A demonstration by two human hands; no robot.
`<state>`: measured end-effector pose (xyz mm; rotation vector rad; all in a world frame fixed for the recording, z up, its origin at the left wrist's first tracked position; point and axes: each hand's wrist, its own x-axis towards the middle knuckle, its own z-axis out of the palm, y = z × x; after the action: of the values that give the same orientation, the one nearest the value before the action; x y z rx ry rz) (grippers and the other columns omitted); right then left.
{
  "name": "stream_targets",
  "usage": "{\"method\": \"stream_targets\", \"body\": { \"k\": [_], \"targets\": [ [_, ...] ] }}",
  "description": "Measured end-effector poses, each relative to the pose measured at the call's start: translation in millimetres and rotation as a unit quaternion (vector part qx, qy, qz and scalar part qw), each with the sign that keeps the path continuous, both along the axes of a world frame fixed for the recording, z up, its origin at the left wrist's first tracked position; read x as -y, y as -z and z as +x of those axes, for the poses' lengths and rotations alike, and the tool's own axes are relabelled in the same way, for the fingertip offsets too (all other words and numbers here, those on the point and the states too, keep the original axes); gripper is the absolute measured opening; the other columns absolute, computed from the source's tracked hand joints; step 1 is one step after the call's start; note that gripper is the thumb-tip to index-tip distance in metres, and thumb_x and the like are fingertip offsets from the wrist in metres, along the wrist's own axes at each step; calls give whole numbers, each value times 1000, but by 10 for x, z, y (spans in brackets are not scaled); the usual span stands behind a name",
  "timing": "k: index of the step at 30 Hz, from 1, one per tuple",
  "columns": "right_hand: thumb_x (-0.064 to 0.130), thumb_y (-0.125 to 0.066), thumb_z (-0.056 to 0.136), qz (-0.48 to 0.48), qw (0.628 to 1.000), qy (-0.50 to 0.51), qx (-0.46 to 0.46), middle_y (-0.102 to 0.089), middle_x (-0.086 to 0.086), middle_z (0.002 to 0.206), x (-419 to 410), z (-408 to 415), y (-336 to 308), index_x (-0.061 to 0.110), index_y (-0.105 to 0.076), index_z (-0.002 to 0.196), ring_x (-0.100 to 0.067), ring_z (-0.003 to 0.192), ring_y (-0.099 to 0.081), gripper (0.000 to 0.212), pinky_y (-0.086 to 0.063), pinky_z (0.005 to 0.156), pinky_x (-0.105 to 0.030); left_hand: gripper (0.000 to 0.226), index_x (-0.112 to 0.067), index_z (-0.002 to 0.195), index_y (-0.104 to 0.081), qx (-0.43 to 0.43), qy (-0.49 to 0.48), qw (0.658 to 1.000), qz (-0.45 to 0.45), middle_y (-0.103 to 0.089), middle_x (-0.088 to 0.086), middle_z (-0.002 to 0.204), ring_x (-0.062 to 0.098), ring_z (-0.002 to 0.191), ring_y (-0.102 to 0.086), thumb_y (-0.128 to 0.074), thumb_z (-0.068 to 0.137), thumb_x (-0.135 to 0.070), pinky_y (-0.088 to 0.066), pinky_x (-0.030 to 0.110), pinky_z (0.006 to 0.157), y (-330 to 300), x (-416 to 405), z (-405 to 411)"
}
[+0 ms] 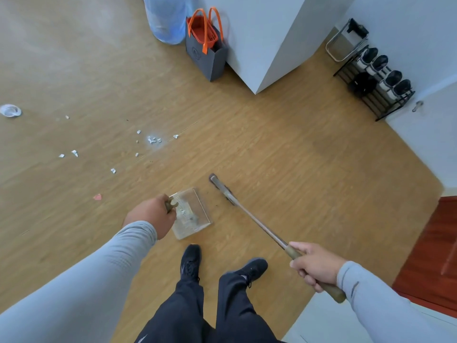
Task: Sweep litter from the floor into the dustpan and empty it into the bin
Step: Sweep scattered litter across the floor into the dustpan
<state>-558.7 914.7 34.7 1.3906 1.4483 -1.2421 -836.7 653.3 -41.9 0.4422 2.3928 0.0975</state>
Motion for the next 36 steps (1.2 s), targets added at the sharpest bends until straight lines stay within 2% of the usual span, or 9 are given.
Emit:
{"method": "stream_targets", "body": {
  "k": [7,9,14,18,22,25,30,34,36],
  "targets": [
    [11,-47,89,95,991,-82,50,-59,-11,75,291,-318,640,13,-37,149,-24,55,-53,61,-53,55,-33,34,-26,126,-56,4,0,1000,4,-66,-5,93,20,78,-63,-49,97,-41,-50,30,62,25,28,27],
    [13,-46,87,79,989,-108,67,-61,-10,83,492,-303,761,12,-43,140,-26,63,-57,52,-60,69,-37,33,-27,126,-57,-1,-2,1000,2,-65,-6,92,21,78,-63,-49,96,-40,-49,30,62,27,20,22],
    [10,-50,88,33,982,-175,69,-60,-8,98,804,-138,759,10,-41,145,-24,74,-58,58,-60,72,-36,35,-28,128,-57,-4,-2,1000,2,-65,-5,94,22,77,-62,-49,96,-39,-46,30,60,43,-27,-7],
    [12,-50,91,-45,995,-83,35,-60,-4,84,670,-21,455,27,-17,160,-13,53,-52,78,-48,47,-26,33,-27,126,-58,-6,1,1000,2,-65,-4,91,20,72,-61,-50,96,-38,-44,28,55,43,-37,-22],
    [13,-52,98,-86,989,117,3,-52,-3,69,274,111,162,25,-27,157,-8,48,-42,65,-37,40,-21,32,-25,125,-58,-4,-1,1000,-1,-64,-4,88,19,70,-59,-52,95,-38,-41,27,53,2,-32,-40],
    [17,-52,101,-100,976,193,-14,-53,-3,67,190,178,-123,23,-34,154,-7,46,-40,56,-34,37,-18,33,-24,121,-60,48,-25,999,-4,-66,-5,86,18,73,-63,-55,92,-39,-50,29,60,-47,39,-31],
    [20,-56,99,-79,989,124,-10,-54,-3,64,208,-66,-405,25,-35,152,-9,45,-42,57,-33,39,-17,36,-21,126,-60,119,-58,991,5,-66,-4,92,18,78,-64,-56,93,-35,-47,27,63,-226,123,-23],
    [20,-54,99,-25,999,35,-31,-53,-3,65,237,-419,-470,21,-38,147,-8,43,-43,51,-36,44,-18,35,-20,127,-61,124,-61,990,-7,-68,-2,107,20,90,-67,-52,93,-26,-57,30,77,-454,213,-81],
    [18,-52,100,-8,999,14,-49,-54,-3,64,239,-569,-482,22,-40,145,-8,41,-44,47,-37,44,-18,32,-20,121,-63,119,-96,988,11,-68,-6,95,15,79,-66,-51,92,-22,-57,26,67,-547,297,-102]
  ]
}}
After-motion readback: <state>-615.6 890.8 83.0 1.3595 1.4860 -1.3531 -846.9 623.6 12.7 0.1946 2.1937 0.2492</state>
